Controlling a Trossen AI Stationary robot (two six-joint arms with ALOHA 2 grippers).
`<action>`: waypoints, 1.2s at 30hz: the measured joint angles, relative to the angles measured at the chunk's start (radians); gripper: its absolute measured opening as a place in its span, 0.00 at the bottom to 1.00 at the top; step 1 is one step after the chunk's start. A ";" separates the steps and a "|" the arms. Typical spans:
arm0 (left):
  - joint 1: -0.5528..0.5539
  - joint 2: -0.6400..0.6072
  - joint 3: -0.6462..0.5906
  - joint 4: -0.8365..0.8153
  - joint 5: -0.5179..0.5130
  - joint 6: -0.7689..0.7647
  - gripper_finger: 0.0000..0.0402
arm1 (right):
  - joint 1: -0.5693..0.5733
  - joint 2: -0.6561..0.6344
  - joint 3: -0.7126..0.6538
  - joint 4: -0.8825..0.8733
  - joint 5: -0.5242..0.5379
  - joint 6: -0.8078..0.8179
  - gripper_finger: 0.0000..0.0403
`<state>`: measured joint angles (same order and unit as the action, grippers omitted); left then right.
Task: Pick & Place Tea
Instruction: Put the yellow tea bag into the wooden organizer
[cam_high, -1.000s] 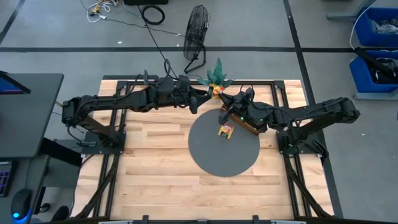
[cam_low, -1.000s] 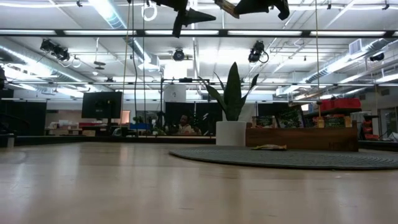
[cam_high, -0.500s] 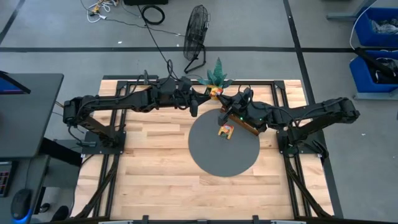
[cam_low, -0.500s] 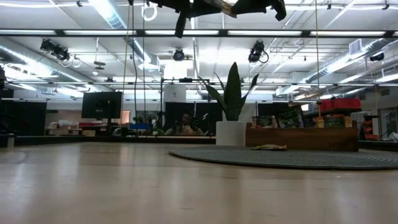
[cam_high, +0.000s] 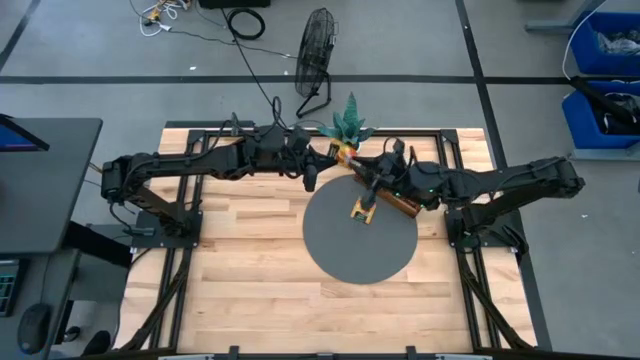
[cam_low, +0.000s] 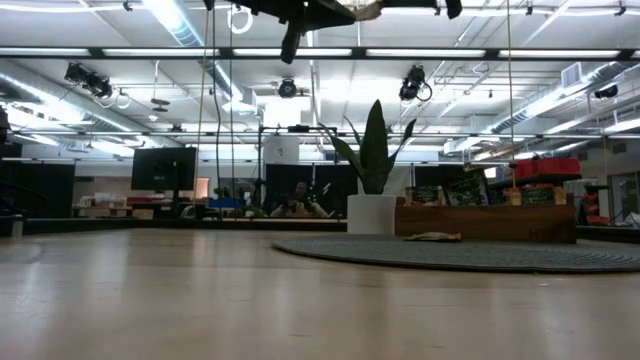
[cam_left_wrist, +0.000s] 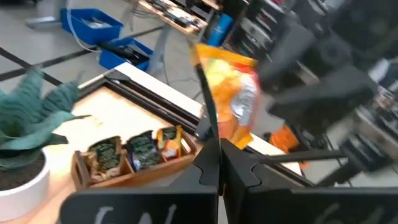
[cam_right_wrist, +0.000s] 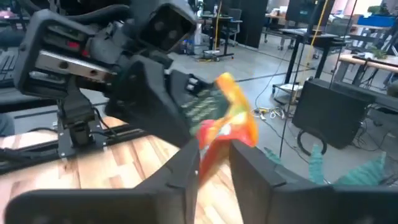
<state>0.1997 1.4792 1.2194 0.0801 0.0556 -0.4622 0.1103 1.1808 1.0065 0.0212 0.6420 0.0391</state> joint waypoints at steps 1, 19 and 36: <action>0.000 0.000 0.000 -0.003 0.012 0.004 0.00 | 0.000 -0.016 0.000 -0.022 -0.008 0.000 0.25; -0.001 0.000 0.000 -0.329 0.296 0.316 0.00 | -0.141 0.091 0.336 -0.548 -0.601 0.087 0.39; -0.008 0.000 0.000 -0.476 0.307 0.397 0.00 | -0.230 0.498 0.697 -0.838 -0.949 -0.012 0.39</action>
<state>0.1917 1.4792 1.2198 -0.3962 0.3622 -0.0650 -0.1192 1.6786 1.7039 -0.8168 -0.3069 0.0266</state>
